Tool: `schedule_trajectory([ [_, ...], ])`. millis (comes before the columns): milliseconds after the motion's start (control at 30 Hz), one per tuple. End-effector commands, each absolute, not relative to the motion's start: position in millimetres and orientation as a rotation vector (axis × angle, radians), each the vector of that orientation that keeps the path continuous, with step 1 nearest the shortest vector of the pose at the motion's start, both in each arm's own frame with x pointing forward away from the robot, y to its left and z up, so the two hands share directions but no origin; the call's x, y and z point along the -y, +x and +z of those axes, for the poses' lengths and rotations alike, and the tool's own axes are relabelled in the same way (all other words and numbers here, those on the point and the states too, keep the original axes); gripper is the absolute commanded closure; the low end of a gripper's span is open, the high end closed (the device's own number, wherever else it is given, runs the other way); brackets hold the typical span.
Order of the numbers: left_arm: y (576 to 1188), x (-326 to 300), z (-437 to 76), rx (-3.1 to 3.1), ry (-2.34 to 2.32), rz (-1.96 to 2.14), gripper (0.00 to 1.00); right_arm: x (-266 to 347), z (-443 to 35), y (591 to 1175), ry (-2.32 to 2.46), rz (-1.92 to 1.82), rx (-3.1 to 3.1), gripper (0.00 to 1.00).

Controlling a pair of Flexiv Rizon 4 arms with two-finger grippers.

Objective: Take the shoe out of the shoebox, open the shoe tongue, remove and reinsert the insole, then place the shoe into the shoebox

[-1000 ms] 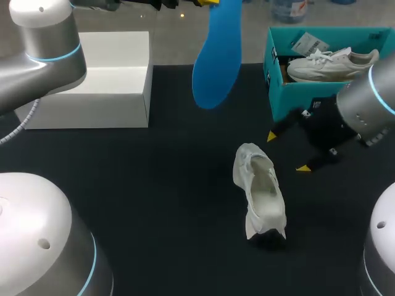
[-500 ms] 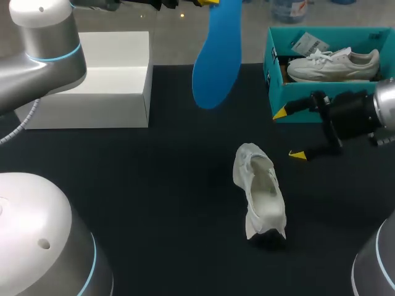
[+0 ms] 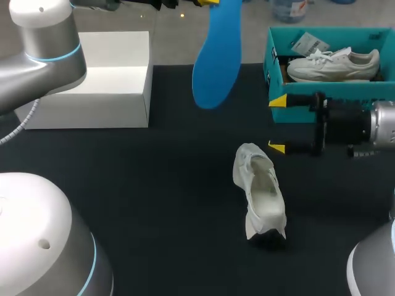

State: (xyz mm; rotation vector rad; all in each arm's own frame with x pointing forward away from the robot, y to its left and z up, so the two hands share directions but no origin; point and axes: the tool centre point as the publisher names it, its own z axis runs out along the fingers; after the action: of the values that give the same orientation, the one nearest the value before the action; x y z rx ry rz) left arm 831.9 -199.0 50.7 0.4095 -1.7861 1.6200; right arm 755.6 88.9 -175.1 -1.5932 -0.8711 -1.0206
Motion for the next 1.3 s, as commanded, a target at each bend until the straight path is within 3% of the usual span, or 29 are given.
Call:
schedule_trajectory([
  [33,832.2,198.9,50.3,1.787,0.408,1.619,1.00,-83.2,-183.3,751.3,-1.099,-1.214,0.640,0.00],
  [1300,832.2,198.9,50.3,1.787,0.408,1.619,1.00,-113.6,-152.8,741.4,-1.362,-1.030,0.922,0.00],
])
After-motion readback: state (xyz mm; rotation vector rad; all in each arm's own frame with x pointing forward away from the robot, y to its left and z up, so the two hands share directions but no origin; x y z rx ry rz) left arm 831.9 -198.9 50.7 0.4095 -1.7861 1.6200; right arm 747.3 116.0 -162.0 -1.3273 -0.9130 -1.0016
